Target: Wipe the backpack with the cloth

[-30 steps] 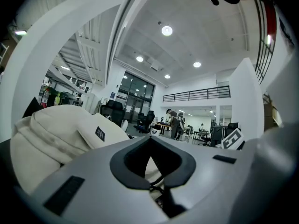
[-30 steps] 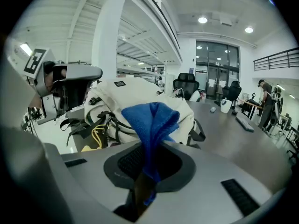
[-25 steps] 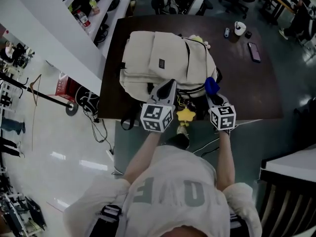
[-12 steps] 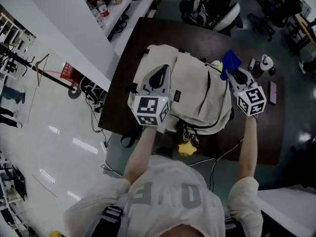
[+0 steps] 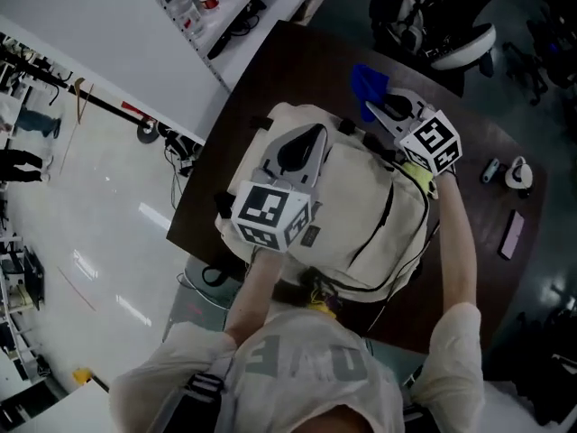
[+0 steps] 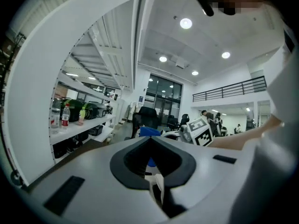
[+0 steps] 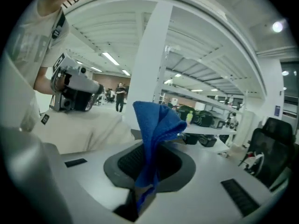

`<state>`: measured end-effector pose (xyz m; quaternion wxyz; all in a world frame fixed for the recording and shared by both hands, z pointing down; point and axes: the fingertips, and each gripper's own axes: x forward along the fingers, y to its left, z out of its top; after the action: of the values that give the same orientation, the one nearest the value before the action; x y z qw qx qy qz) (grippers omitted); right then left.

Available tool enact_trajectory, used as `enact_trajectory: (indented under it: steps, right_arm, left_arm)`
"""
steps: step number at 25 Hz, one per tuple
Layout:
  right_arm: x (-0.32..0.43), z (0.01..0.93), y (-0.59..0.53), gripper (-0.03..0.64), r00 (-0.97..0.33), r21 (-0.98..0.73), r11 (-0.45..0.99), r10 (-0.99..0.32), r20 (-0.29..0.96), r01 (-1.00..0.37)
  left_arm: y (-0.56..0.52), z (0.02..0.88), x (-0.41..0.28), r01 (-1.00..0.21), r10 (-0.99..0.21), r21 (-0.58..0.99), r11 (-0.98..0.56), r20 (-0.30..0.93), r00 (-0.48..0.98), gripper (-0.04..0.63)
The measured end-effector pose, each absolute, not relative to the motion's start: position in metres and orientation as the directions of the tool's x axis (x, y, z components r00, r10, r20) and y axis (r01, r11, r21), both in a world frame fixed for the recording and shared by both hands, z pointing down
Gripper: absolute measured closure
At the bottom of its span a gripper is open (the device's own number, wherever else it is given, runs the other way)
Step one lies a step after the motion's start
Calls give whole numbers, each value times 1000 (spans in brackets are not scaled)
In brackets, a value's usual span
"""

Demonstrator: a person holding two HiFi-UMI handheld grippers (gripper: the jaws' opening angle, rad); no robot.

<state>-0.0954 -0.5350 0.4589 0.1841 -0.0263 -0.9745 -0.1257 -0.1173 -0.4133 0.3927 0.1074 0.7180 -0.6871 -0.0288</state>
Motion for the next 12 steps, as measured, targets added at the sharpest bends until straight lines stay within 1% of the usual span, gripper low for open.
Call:
enact_trajectory:
  steps: [5,7,10,12]
  right_arm:
    - [-143,514,-534,574,-860,185,914,250,445,361]
    - [-163,530,-527,574,-819,186,868,333,468,460]
    - [-180,552,-504,574,-731,168,780,454,510,603]
    - [-180,560,-491,574,-682,147,734,513,521,664]
  left_arm:
    - [-442,400,-108,-986,-992,165,0,128,21,592]
    - [-446,403,-110,-985,-991,172,17,131,6,592]
    - [-447,414,-113,-985,-984,169,44,177,-14,592]
    - [-446,412,-114,-983,-985,179,45,172,-13,592]
